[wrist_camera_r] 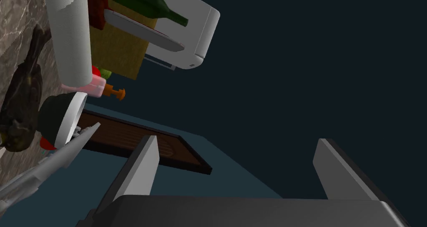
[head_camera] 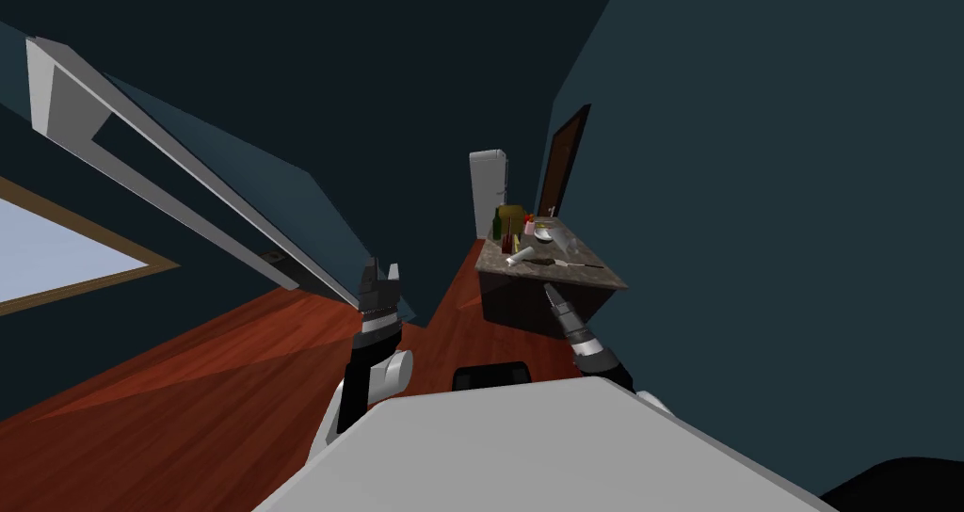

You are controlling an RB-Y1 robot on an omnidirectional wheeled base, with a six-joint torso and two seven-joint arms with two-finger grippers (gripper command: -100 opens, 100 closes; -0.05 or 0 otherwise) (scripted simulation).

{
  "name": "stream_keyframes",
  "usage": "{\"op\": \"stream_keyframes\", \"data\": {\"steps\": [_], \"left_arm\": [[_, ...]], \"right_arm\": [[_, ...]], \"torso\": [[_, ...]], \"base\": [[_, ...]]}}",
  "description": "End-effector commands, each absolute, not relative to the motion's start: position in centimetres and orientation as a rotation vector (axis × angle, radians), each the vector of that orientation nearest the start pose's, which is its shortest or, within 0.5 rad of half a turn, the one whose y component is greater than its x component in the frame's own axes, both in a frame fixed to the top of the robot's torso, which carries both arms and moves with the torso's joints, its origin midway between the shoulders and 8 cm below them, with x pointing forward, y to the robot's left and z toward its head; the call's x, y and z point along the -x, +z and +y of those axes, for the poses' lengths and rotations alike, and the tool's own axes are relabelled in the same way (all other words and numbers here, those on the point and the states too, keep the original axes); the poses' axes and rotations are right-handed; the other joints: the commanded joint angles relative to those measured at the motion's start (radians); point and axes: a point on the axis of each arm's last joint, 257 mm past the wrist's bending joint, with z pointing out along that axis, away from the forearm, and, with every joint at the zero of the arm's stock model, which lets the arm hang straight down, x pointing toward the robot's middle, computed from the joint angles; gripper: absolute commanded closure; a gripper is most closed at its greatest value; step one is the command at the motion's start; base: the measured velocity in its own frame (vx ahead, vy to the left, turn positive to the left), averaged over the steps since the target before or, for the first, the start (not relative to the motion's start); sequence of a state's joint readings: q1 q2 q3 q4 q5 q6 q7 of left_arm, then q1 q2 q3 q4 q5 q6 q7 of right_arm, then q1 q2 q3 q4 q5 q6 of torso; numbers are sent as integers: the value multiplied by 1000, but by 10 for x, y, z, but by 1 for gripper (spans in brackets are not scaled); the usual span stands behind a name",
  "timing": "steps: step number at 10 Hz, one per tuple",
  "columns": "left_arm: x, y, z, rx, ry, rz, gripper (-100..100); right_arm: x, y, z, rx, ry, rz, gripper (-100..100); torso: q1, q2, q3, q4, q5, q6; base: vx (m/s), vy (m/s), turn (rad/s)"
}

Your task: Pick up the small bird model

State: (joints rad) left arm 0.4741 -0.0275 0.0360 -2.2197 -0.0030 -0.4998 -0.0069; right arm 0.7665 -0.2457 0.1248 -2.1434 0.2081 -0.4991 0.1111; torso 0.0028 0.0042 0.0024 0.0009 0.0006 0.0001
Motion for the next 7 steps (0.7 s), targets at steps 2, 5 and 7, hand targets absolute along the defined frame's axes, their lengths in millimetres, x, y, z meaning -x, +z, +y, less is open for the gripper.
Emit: {"op": "stream_keyframes", "data": {"steps": [2, 5, 7], "left_arm": [[-355, 6, 294, 700, -1258, 613, 0], [-355, 6, 294, 700, -1258, 613, 0], [-355, 6, 294, 700, -1258, 613, 0]], "right_arm": [[-306, -200, -227, -560, 979, 1405, -100], [-288, -243, -226, -547, 932, 1529, -100], [-267, -277, -225, -514, 892, 1641, -100]], "torso": [[0, -1, 0, 0, 0, 0], [0, -1, -1, 0, 0, 0], [0, -1, -1, 0, 0, 0]], "base": [[-52, 33, -14], [-37, 36, -9], [-37, 39, 3]]}}
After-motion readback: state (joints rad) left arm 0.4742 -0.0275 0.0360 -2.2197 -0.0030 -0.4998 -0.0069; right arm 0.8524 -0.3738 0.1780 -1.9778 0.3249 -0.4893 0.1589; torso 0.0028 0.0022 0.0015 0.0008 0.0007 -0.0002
